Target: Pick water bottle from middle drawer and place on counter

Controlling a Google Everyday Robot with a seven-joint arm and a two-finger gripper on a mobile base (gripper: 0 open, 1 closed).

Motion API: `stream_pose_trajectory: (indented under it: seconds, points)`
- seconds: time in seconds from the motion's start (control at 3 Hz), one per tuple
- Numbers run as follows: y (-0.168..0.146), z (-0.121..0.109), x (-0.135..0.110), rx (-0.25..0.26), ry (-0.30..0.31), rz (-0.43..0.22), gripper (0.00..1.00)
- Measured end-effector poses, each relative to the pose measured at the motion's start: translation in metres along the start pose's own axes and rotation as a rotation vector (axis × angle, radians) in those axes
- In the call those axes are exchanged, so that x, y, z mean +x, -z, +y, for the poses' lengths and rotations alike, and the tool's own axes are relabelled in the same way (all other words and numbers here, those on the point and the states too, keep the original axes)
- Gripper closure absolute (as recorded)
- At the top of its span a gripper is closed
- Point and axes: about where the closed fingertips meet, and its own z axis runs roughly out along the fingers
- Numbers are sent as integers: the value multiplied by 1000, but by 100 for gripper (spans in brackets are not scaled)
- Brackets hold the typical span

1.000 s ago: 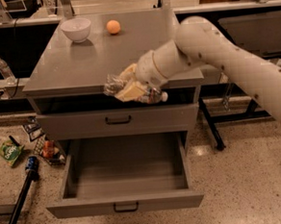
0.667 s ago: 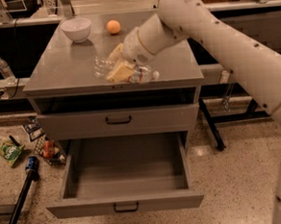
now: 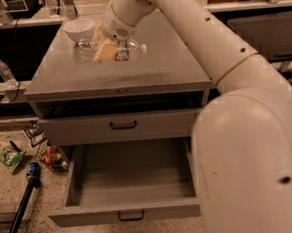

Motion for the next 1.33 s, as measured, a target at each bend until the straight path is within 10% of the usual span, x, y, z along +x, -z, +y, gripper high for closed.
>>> stream_pose_trajectory:
  seconds: [0.33,1.0,1.33]
  points:
    - [-27,-23,13,-30,-11,17,100]
    - [-1,-94,38,173,-154,-78,50]
    - [-5,-98,57,186,-234,-83,19]
